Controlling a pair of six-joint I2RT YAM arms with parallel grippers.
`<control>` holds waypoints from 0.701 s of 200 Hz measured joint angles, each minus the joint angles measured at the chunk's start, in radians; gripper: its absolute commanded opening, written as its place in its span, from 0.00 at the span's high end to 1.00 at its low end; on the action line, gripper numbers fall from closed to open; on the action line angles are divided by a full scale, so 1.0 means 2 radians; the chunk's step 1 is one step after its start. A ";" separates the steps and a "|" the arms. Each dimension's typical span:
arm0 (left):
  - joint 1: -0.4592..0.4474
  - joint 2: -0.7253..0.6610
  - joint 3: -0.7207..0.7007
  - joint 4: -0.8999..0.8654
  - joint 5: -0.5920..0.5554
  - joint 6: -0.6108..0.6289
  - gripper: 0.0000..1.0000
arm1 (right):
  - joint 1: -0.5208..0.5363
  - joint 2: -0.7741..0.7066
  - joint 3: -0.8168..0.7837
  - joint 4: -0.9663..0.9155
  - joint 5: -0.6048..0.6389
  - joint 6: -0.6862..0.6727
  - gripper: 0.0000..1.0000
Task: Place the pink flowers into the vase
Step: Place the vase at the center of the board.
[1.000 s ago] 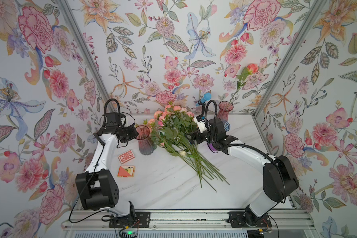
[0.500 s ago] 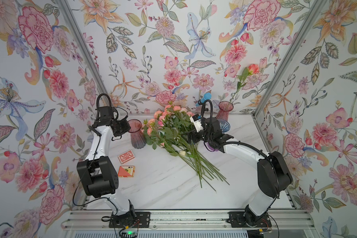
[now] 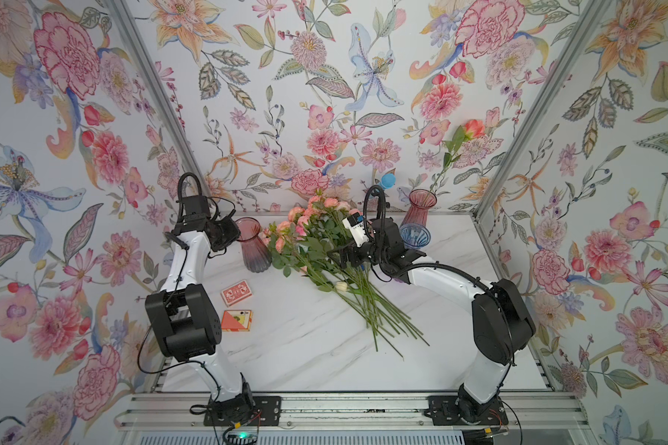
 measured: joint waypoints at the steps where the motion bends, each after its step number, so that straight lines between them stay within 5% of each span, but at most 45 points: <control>1: 0.000 0.001 0.001 0.000 0.000 -0.001 1.00 | 0.000 0.000 0.000 0.000 0.000 0.000 0.01; 140: 0.005 0.036 0.028 0.040 -0.005 -0.023 1.00 | 0.039 0.040 0.039 -0.002 0.000 -0.001 0.01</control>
